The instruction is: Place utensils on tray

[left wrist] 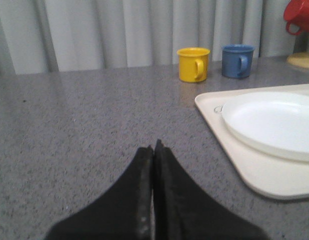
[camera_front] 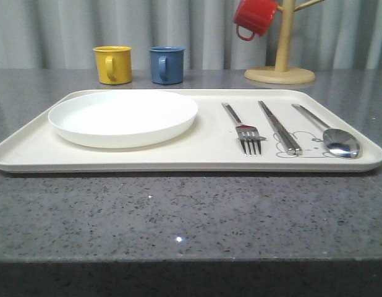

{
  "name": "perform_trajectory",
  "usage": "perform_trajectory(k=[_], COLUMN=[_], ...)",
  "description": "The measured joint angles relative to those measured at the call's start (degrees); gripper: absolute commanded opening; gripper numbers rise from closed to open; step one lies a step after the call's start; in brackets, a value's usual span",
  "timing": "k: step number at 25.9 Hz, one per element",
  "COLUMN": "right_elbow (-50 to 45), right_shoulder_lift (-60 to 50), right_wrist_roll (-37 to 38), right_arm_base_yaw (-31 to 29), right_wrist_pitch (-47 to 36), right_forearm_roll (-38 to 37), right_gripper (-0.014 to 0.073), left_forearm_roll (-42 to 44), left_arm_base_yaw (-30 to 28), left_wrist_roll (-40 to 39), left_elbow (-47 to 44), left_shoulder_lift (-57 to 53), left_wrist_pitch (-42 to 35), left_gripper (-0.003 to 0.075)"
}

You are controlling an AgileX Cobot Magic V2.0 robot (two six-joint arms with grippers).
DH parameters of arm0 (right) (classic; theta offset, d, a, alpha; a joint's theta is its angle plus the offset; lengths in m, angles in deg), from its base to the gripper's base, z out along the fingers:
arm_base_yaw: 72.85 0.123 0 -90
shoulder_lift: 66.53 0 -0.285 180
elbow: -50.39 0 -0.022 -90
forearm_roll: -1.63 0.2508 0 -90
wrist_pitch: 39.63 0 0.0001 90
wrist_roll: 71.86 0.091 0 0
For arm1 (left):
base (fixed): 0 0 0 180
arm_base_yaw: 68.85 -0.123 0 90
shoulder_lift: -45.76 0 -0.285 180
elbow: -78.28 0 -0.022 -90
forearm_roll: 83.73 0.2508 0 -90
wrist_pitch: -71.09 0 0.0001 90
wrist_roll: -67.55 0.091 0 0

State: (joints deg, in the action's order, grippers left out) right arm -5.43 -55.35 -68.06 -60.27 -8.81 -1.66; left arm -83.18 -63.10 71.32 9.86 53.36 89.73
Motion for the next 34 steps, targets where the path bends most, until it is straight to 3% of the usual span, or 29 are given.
perform_trajectory(k=[7, 34], right_elbow=[0.0, 0.0], right_shoulder_lift=[0.0, 0.0], right_wrist_roll=[0.0, 0.0], right_arm_base_yaw=[0.0, 0.0], right_wrist_pitch=[-0.11, -0.11], right_forearm_roll=[-0.11, -0.11], right_gripper=[-0.0117, -0.0117], left_forearm_roll=[0.1, 0.1], left_arm_base_yaw=[-1.86, -3.51], left_wrist_roll=[0.0, 0.0], left_elbow=[-8.94, -9.07], left_shoulder_lift=[0.0, 0.0], left_wrist_pitch=[-7.4, -8.42], left_gripper=[-0.0019, -0.0019])
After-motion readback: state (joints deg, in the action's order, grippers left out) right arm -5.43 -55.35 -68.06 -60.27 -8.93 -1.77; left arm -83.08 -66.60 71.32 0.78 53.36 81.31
